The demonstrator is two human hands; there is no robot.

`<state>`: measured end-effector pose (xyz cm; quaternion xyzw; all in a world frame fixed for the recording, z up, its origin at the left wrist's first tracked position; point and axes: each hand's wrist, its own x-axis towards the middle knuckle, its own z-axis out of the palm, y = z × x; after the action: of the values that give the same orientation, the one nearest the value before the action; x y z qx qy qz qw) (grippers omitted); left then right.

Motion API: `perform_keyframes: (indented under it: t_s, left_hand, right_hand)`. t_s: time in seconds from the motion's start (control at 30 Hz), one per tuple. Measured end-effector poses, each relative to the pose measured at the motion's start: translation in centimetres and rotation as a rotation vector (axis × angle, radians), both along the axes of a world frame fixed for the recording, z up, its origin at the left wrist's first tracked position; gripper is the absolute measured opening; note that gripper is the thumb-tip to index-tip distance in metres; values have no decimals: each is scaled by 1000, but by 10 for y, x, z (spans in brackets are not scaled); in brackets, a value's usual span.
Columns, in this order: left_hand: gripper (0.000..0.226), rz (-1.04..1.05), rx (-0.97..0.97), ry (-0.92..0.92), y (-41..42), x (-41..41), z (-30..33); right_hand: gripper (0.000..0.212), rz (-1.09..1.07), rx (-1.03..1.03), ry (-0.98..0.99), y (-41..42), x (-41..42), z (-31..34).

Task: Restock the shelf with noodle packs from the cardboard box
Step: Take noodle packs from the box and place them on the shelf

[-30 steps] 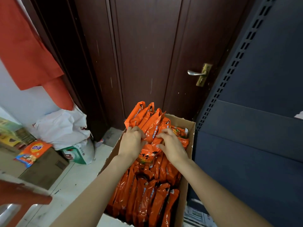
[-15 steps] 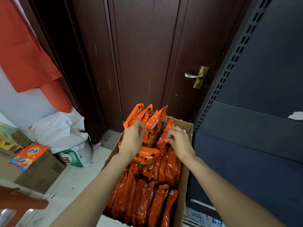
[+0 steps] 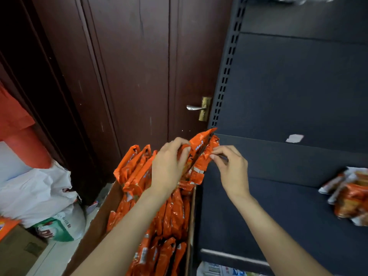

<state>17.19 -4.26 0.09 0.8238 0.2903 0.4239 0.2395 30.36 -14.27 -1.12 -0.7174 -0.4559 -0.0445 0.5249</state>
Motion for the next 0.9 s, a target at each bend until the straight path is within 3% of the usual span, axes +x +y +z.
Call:
perform_keyframes:
  t_s: [0.27, 0.6, 0.9]
  left_hand:
    - [5, -278, -32, 32, -101, 116, 18]
    - [8, -455, -179, 172, -258, 272, -13]
    - [13, -589, -348, 319, -333, 349, -53]
  right_hand:
    - [9, -186, 63, -2, -124, 90, 12]
    - [7, -366, -85, -8, -302, 225, -16]
    - [5, -450, -237, 9, -393, 290, -48]
